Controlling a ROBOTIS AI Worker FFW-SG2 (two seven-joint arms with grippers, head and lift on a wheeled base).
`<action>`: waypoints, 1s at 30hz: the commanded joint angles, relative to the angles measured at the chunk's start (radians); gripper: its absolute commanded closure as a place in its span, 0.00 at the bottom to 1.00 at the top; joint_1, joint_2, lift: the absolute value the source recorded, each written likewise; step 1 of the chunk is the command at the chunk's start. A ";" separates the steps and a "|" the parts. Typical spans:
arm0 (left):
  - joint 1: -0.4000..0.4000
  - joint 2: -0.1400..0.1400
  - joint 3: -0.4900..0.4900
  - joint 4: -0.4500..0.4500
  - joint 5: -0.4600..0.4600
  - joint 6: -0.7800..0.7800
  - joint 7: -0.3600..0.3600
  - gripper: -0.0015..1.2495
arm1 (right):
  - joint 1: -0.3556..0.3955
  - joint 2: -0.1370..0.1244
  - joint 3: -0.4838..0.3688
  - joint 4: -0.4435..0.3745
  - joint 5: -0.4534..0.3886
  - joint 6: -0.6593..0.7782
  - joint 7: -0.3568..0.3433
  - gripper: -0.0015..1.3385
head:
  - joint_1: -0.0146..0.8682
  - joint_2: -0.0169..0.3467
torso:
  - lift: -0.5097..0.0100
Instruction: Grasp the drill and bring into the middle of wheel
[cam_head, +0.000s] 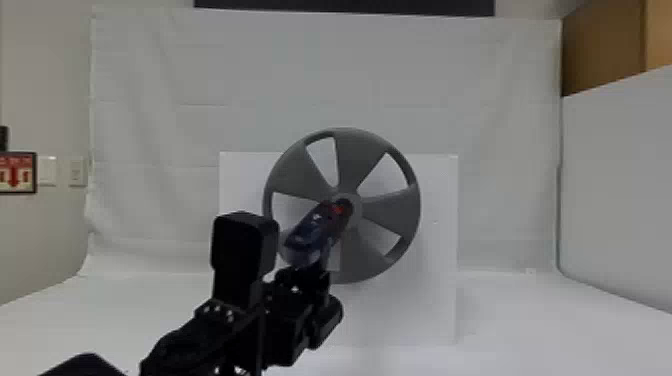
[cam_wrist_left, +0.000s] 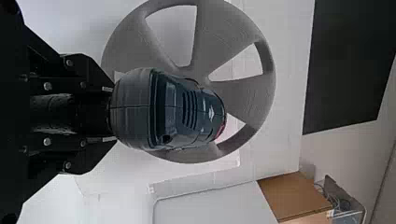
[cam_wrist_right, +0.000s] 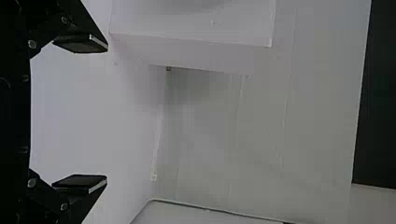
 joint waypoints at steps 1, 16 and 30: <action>-0.008 -0.007 0.003 0.019 -0.007 -0.006 0.000 0.98 | 0.000 -0.002 0.002 0.000 0.000 0.000 0.000 0.22 | 0.02 0.05 | 0.20; -0.032 -0.029 -0.003 0.065 -0.012 -0.013 -0.015 0.98 | 0.000 -0.003 0.002 0.000 0.002 0.002 0.000 0.22 | 0.02 0.05 | 0.20; -0.044 -0.038 -0.012 0.102 -0.013 -0.017 -0.018 0.98 | 0.000 -0.008 0.004 0.000 0.002 0.006 0.000 0.22 | 0.02 0.05 | 0.20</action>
